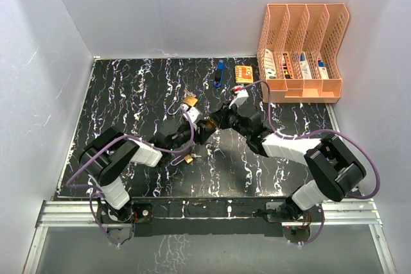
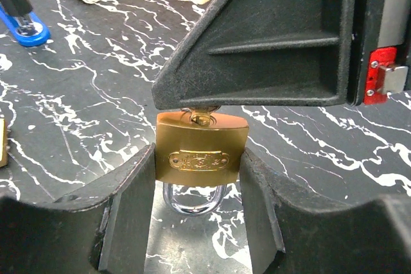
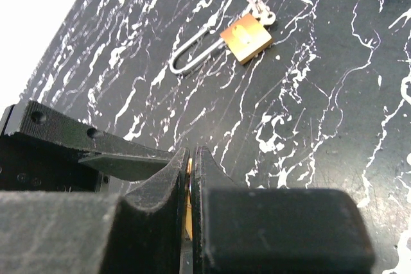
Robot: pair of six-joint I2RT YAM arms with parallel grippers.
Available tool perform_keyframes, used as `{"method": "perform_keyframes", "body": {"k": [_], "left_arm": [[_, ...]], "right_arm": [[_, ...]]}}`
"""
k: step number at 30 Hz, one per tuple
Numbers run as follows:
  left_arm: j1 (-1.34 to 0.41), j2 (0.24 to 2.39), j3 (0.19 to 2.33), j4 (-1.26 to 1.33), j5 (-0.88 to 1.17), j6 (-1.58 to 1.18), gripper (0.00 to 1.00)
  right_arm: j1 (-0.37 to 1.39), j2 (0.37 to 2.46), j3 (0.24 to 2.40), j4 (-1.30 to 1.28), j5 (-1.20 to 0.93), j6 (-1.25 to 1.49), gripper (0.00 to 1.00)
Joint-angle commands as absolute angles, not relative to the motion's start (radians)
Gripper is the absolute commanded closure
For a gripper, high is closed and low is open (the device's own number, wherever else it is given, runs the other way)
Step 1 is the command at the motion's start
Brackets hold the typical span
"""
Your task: Unlock with the key
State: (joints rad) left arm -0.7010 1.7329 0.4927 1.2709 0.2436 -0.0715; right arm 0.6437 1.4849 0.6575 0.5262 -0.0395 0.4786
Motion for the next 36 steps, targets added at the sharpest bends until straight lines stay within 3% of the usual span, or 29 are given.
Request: {"method": "perform_keyframes", "body": {"k": [1, 21, 32, 36], "left_arm": [[-0.689, 1.583, 0.594, 1.355, 0.107, -0.075, 1.00], [-0.709, 1.578, 0.692, 1.131, -0.148, -0.105, 1.00], [-0.716, 1.582, 0.705, 1.062, -0.168, -0.117, 1.00], [-0.716, 1.570, 0.674, 1.047, -0.179, -0.135, 1.00]], "right_arm": [[0.657, 1.529, 0.684, 0.389, -0.082, 0.553, 1.00], [0.657, 1.603, 0.878, 0.107, 0.026, 0.660, 1.00], [0.656, 1.583, 0.888, 0.127, 0.029, 0.662, 1.00], [0.640, 1.517, 0.885, 0.163, 0.062, 0.633, 0.86]]}}
